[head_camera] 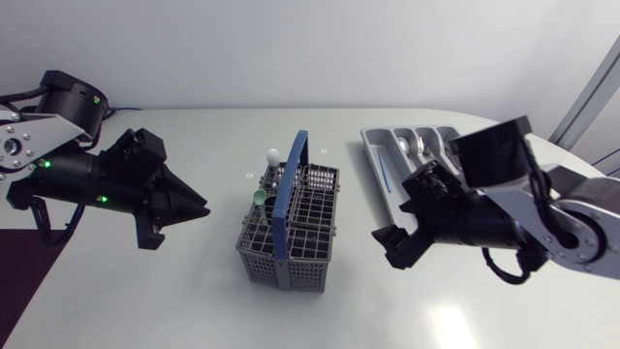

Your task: Unload the cutlery basket into the drawer organizer.

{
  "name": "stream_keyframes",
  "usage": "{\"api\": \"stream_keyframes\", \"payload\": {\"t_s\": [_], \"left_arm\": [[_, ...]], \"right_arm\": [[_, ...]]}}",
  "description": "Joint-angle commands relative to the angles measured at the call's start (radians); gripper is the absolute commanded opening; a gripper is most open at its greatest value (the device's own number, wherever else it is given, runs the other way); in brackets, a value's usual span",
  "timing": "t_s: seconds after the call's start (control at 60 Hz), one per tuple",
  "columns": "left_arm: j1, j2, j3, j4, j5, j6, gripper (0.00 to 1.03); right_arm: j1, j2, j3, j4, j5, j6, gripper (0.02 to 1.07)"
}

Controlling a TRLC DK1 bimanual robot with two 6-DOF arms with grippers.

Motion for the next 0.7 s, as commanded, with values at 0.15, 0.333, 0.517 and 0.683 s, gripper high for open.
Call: {"api": "stream_keyframes", "payload": {"t_s": [0.15,0.333,0.517,0.683], "left_arm": [[0.007,0.084,-0.073,-0.006,0.043,0.123,0.31],[-0.059,0.112,-0.103,0.017,0.043,0.126,0.31],[-0.119,0.186,-0.105,0.053,0.043,0.120,0.31],[-0.159,0.238,-0.096,0.109,0.045,0.095,0.31]], "right_arm": [[0.033,0.301,0.209,0.064,0.010,0.071,0.70],[-0.010,0.506,0.389,0.073,0.016,0.120,0.68],[-0.029,0.634,0.495,0.057,0.030,0.134,0.68],[-0.016,0.687,0.561,0.048,0.021,0.138,0.68]]}}
